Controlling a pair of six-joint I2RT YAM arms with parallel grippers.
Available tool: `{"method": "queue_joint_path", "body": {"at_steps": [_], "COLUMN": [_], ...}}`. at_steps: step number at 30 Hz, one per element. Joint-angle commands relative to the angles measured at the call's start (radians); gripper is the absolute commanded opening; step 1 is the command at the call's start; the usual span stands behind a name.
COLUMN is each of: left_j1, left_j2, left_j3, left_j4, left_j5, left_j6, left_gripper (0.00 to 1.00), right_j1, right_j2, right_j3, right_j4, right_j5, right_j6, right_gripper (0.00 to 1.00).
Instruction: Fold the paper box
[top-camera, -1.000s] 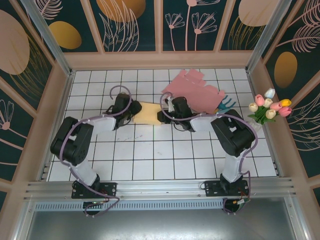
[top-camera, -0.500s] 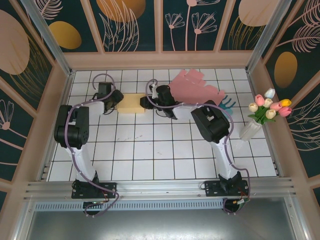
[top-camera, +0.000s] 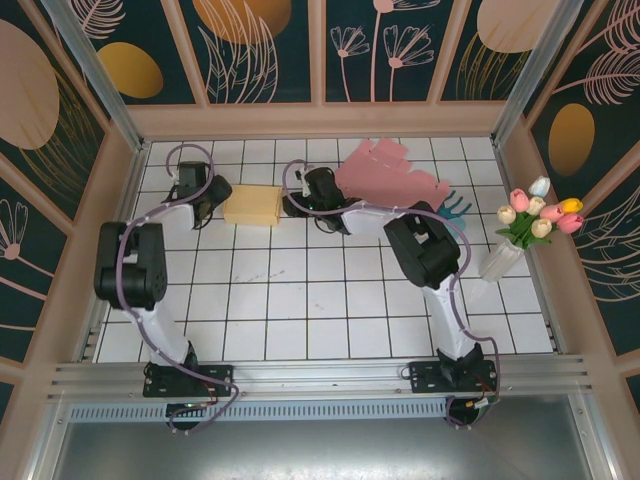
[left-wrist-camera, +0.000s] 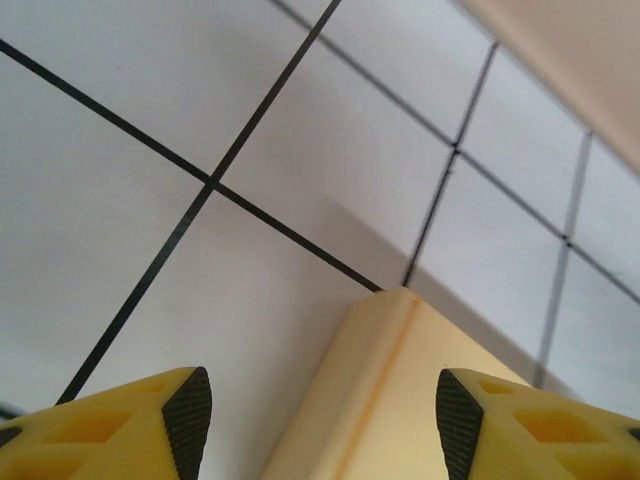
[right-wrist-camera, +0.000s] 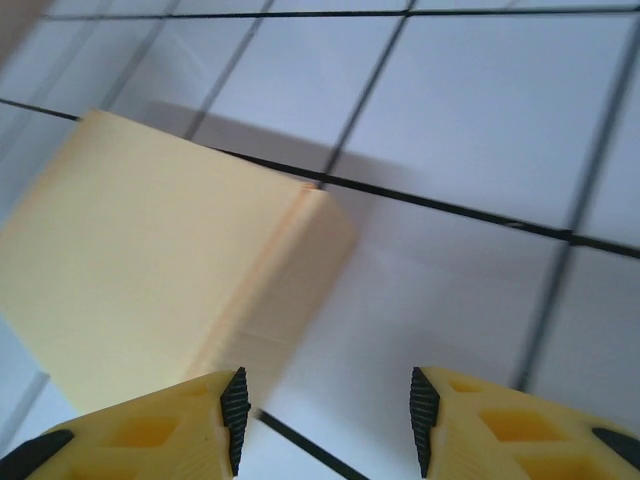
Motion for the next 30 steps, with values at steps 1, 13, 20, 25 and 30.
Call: {"method": "queue_joint_path", "body": {"at_steps": [1, 13, 20, 25, 30], "left_j1": [-0.001, -0.192, -0.199, -0.200, -0.200], "left_j2": [-0.181, -0.514, -0.643, -0.663, -0.676], "left_j3": [-0.072, -0.428, -0.487, -0.494, -0.503], "left_j4": [0.045, 0.113, 0.083, 0.071, 0.076], "left_j5": [0.039, 0.037, 0.014, 0.022, 0.025], "left_j6": [-0.021, -0.087, -0.075, -0.073, -0.077], "left_gripper": [0.64, 0.64, 0.65, 0.65, 0.64], "right_j1": [0.003, -0.012, -0.039, -0.057, -0.056], "right_j2": [-0.090, 0.030, 0.054, 0.084, 0.068], "right_j3": [0.039, 0.076, 0.077, 0.081, 0.081], "right_j4": [-0.245, -0.448, -0.432, -0.440, -0.424], "right_j5": [0.229, 0.599, 0.623, 0.626, 0.642], "right_j6": [-0.293, -0.670, -0.706, -0.725, -0.736], "right_gripper": [0.50, 0.51, 0.50, 0.44, 0.05]}}
